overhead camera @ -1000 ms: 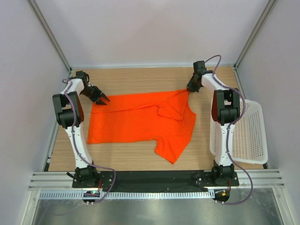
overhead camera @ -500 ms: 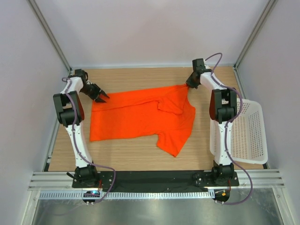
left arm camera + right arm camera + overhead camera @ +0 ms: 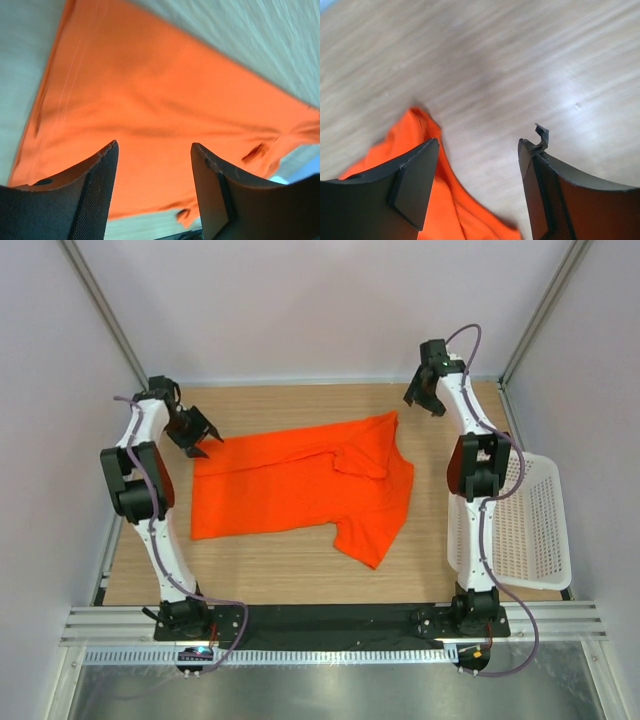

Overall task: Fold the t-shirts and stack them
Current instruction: Fold the tshirt

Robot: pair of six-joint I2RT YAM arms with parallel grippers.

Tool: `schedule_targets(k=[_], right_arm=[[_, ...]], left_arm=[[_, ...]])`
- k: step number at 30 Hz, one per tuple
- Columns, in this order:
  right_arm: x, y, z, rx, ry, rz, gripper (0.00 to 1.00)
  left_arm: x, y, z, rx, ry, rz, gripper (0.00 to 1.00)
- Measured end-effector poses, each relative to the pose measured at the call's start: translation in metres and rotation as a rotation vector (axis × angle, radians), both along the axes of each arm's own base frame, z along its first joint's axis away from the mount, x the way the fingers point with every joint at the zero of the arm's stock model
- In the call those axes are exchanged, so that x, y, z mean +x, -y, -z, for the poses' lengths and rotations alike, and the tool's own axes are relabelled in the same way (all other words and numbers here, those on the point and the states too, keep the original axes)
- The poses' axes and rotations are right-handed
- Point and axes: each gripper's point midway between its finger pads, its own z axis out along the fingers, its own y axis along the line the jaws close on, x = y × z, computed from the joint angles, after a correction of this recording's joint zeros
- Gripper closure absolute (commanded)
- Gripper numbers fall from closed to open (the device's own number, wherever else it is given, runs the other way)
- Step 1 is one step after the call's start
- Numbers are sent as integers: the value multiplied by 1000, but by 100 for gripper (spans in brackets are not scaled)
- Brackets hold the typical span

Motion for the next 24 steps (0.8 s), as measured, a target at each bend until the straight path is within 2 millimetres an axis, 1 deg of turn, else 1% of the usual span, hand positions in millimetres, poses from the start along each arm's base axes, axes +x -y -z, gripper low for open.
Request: schedule_targets(k=[2, 4, 5, 7, 8, 9, 11, 12, 13, 14, 15, 16, 17, 18, 19, 20, 22, 24], right_arm=[[-19, 2, -13, -24, -27, -16, 28], [-51, -4, -30, -42, -63, -50, 28], [-68, -10, -39, -44, -71, -73, 29], [-107, -30, -53, -40, -90, -138, 30], [-124, -41, -59, -30, -95, -176, 30], [-144, -58, -65, -16, -99, -229, 32], [-183, -90, -73, 18, -92, -337, 36], [-207, -106, -74, 39, -97, -397, 39], [-228, -119, -71, 57, -100, -449, 40], [-254, -129, -66, 74, -122, -501, 41], [-278, -135, -61, 99, -139, -543, 46], [-298, -138, -55, 129, -149, -573, 49], [-318, -136, -48, 156, -174, -586, 52], [-332, -133, -42, 174, -195, -587, 55], [-348, -130, -35, 199, -210, -590, 55], [-359, -128, -30, 212, -226, -588, 55], [-380, -125, -19, 237, -251, -590, 50], [-399, -123, -9, 266, -280, -597, 45]], left_arm=[[-16, 0, -20, 44, 25, 11, 38], [-43, 2, -42, 83, 45, 14, 39], [-59, 4, -49, 100, 50, 12, 40], [-91, 6, -58, 126, 49, 4, 43], [-107, 7, -59, 136, 38, -3, 43], [-123, 7, -56, 143, 22, -9, 43], [-156, 9, -44, 153, -27, -33, 44], [-172, 9, -35, 155, -59, -46, 44], [-189, 10, -25, 155, -99, -57, 46], [-202, 11, -17, 155, -136, -68, 46], [-217, 10, -9, 156, -177, -81, 46], [-228, 10, -1, 156, -208, -97, 46], [-238, 9, 5, 159, -233, -113, 45], [-247, 7, 11, 166, -255, -128, 45], [-254, 4, 15, 174, -273, -143, 44], [-259, 2, 18, 177, -287, -160, 43], [-262, -3, 21, 187, -299, -188, 41], [-260, -8, 22, 199, -293, -208, 41]])
